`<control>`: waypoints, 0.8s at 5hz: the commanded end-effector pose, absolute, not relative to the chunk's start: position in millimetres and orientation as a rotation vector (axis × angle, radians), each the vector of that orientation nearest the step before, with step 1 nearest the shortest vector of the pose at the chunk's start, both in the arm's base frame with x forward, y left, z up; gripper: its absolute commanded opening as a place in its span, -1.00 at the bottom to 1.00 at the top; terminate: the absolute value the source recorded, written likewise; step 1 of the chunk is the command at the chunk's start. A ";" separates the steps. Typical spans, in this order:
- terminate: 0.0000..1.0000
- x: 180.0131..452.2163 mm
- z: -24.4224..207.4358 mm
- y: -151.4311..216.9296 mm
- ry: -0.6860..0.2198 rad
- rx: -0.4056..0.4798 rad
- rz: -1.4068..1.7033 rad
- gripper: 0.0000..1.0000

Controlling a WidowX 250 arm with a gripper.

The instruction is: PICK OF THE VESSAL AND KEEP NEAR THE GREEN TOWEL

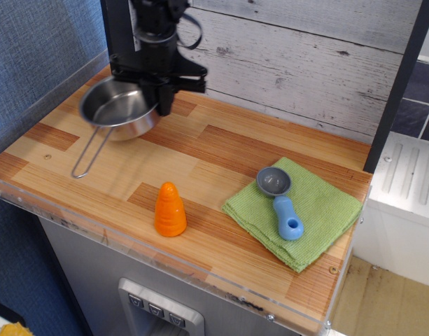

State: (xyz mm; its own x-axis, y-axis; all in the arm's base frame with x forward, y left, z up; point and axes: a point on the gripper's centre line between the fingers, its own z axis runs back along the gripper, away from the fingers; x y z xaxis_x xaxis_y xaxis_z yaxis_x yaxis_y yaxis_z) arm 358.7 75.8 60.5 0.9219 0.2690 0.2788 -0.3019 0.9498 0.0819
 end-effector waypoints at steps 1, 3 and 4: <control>-1.00 375.5 106.5 13.2 -0.405 0.080 0.117 -1.00; -1.00 381.4 99.3 -29.6 -0.441 0.089 -0.132 -1.00; -1.00 380.0 77.9 -42.6 -0.407 0.103 -0.206 -1.00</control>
